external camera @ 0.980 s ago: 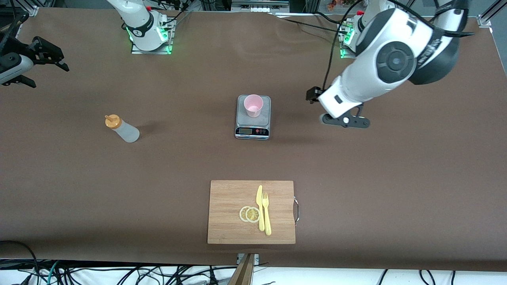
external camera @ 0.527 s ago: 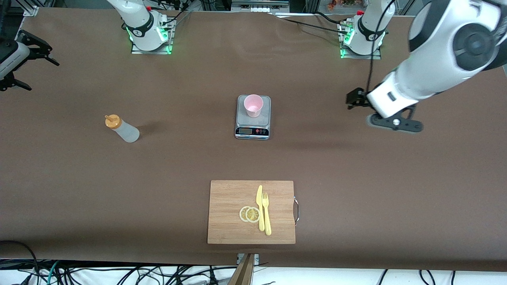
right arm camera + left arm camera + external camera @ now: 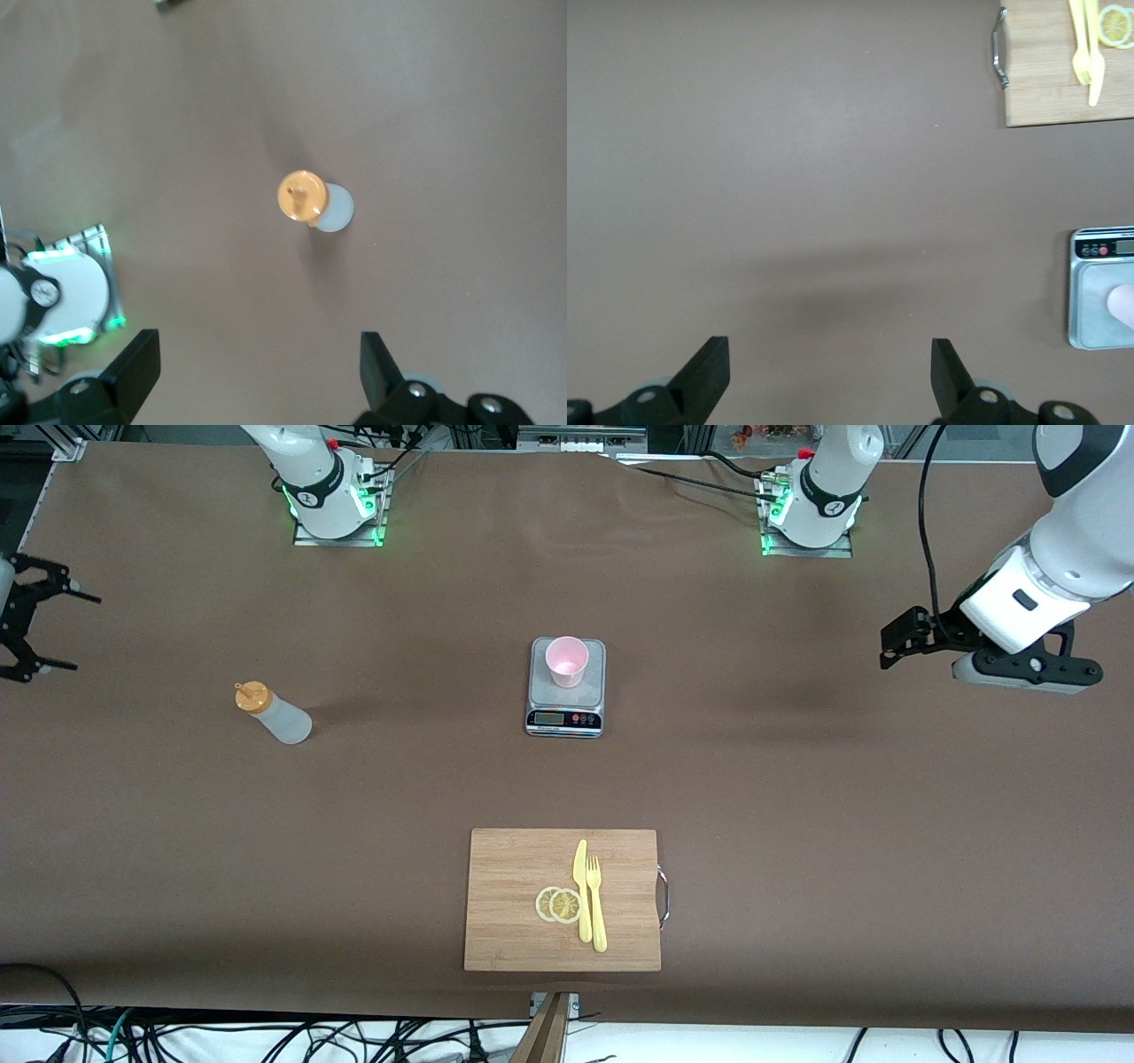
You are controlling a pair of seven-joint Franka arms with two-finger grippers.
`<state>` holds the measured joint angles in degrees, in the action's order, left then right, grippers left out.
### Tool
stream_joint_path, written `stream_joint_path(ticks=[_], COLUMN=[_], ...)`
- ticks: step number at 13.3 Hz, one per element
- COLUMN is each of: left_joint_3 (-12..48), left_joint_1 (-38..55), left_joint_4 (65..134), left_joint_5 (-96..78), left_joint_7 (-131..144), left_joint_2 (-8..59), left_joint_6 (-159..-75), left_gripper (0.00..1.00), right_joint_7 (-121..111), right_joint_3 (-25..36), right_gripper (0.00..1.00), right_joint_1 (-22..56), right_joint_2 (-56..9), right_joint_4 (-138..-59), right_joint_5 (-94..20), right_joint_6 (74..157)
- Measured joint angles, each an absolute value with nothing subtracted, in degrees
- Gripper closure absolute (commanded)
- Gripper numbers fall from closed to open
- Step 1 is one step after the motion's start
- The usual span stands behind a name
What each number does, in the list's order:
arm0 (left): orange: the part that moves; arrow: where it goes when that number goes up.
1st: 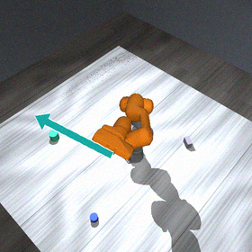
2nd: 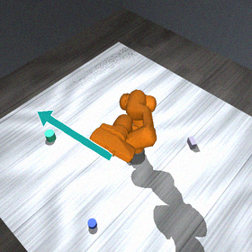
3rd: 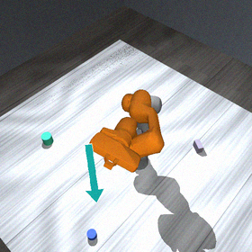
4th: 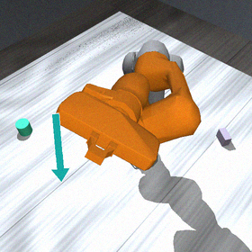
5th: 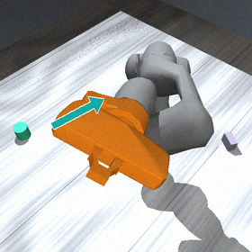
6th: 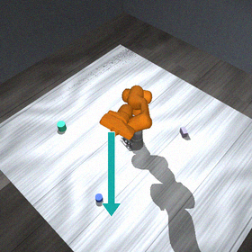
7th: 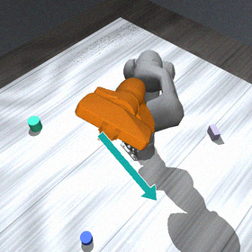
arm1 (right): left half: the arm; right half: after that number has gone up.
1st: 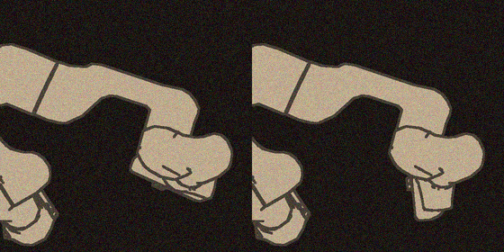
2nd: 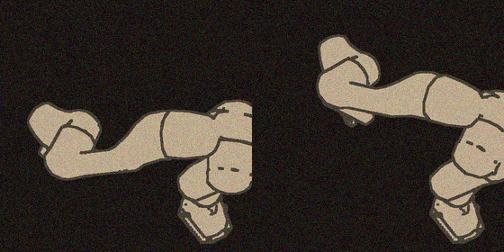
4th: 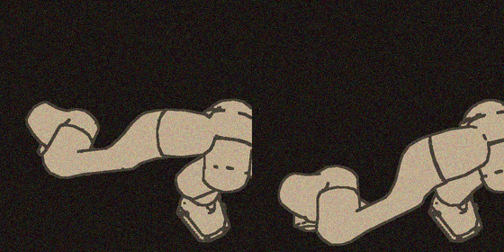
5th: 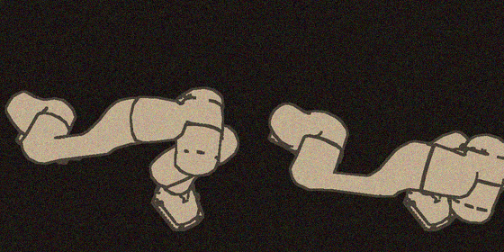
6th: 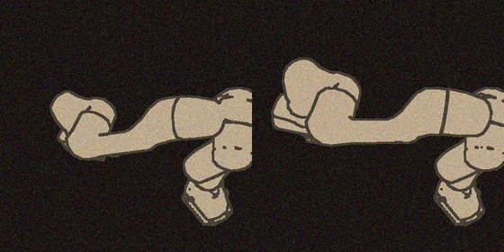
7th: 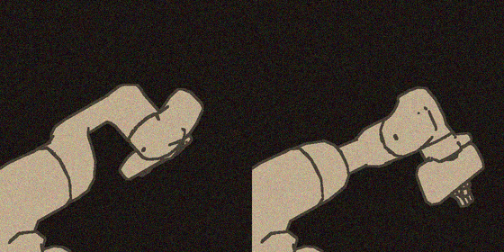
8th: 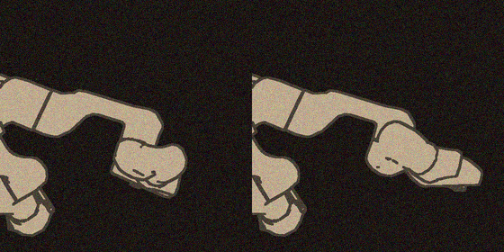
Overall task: Add sauce to pink cup with both arms
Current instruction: 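Withdraw the left gripper from the cup toward its base, then move the right gripper to the orange-capped squeeze bottle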
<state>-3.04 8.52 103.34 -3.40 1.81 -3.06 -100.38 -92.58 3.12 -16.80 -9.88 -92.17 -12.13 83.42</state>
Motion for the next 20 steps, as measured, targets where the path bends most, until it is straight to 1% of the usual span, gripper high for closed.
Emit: stream_joint_path(ticks=[2,5,9,13,16,20], left_joint_3=[-2.49,0.64,1.93,3.28,5.41,5.56], left_joint_1=[7.36,4.47,3.51,2.28,0.62,0.48], left_joint_4=[105.54,105.54,103.76,103.35,103.21,103.17], left_joint_5=[-3.4,-2.86,-0.47,-0.41,-0.4,-0.4], left_joint_7=[1.81,1.81,1.82,1.82,1.83,1.83], left_joint_2=[-4.92,-5.37,-4.61,-3.85,-3.69,-3.5], left_joint_6=[-101.35,-100.94,-98.42,-98.15,-98.1,-97.96], left_gripper=[0.0,0.0,0.0,0.0,0.0,0.0], right_joint_7=[-102.05,-117.05,-136.02,-144.37,-144.98,-144.99], right_joint_3=[3.22,4.11,6.44,6.5,6.49,6.32], right_gripper=[0.0,0.0,0.0,0.0,0.0,0.0], right_joint_1=[-20.32,-24.77,-26.57,-26.99,-26.98,-26.95], right_joint_2=[-14.26,-20.85,-28.48,-35.5,-38.61,-40.41], right_joint_4=[-92.23,-92.29,-92.4,-92.55,-92.64,-94.77], right_joint_5=[-14.93,-20.4,-28.27,-36.73,-38.2,-40.77], right_joint_6=[83.98,84.06,83.1,80.96,80.18,79.59])
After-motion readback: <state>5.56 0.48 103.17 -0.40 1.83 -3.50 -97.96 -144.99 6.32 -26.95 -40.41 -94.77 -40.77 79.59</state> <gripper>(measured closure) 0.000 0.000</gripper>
